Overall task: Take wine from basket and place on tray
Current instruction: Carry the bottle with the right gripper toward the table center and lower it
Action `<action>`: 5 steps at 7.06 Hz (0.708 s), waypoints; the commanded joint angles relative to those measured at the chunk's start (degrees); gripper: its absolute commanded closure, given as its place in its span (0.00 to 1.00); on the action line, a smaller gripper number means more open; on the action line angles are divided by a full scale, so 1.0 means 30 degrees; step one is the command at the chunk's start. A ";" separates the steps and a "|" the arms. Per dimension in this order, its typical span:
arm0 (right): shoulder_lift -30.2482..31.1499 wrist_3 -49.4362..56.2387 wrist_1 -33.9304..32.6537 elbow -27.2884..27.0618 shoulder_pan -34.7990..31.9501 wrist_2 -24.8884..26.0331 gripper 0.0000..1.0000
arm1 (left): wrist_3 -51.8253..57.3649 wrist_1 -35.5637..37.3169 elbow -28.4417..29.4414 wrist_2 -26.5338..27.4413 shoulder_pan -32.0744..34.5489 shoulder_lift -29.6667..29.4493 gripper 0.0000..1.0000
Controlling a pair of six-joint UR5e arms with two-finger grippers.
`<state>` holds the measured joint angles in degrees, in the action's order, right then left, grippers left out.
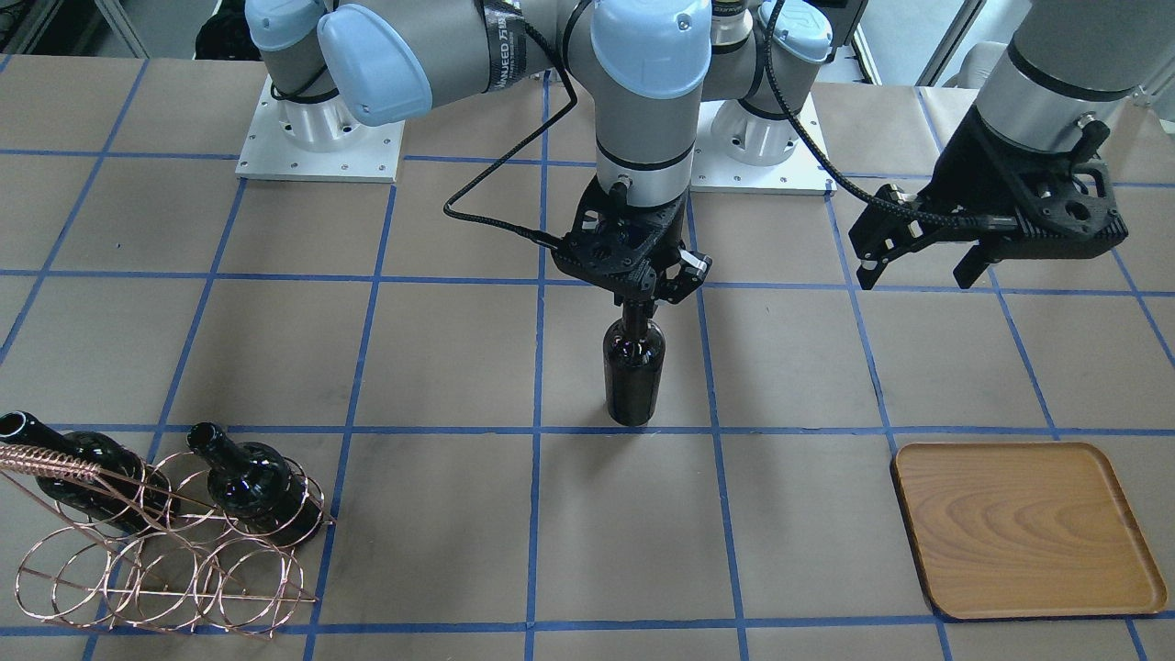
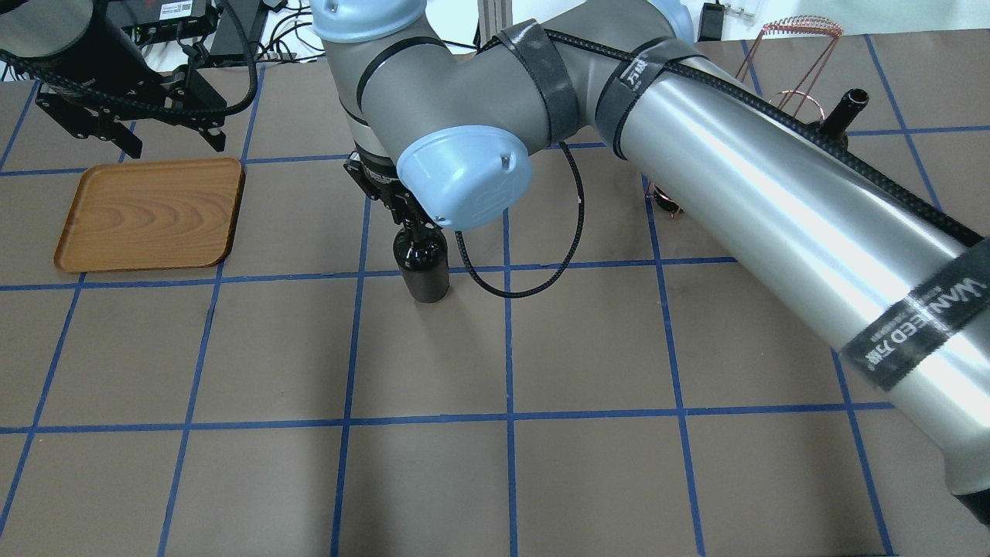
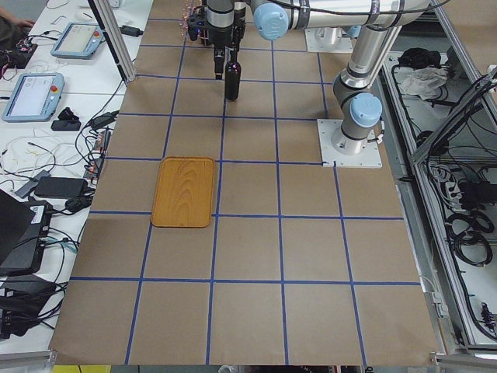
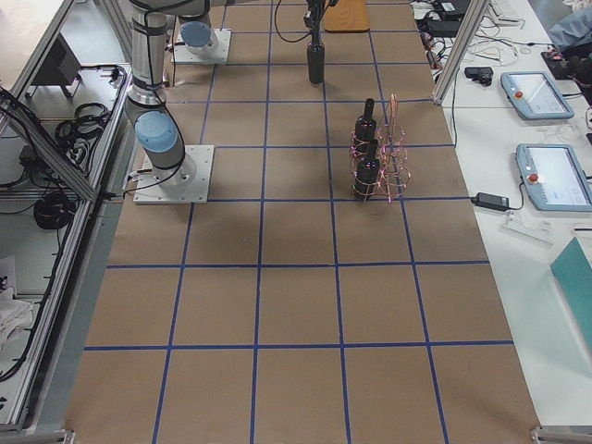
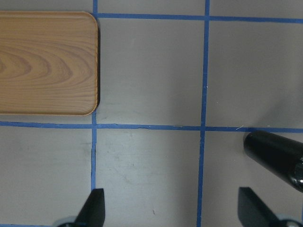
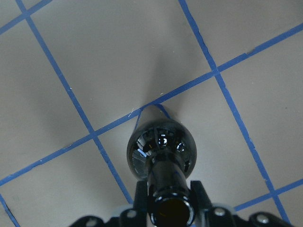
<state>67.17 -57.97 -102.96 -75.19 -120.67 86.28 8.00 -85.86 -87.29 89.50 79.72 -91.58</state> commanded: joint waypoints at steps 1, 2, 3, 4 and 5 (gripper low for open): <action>-0.0123 -0.0014 0.0041 0.0103 -0.0001 -0.0019 0.94 | 0.0000 0.0025 -0.0024 -0.0068 0.0000 0.0001 0.00; -0.0094 0.0015 0.0187 0.0103 -0.0001 0.0010 0.94 | 0.0000 0.0026 -0.0024 -0.0010 0.0000 0.0001 0.00; -0.0065 0.0015 0.0247 0.0045 -0.0001 0.0011 0.91 | 0.0000 0.0026 -0.0024 -0.0155 0.0000 0.0001 0.00; -0.0094 0.0015 0.0247 0.0015 -0.0030 0.0011 0.89 | 0.0000 0.0026 -0.0024 -0.0156 0.0000 0.0001 0.00; -0.0094 0.0015 0.0218 0.0015 -0.0030 -0.0018 0.83 | 0.0000 0.0026 -0.0024 -0.0098 0.0000 0.0001 0.00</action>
<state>66.90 -57.92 -102.28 -75.09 -120.73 86.29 8.00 -85.78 -87.36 89.12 79.72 -91.58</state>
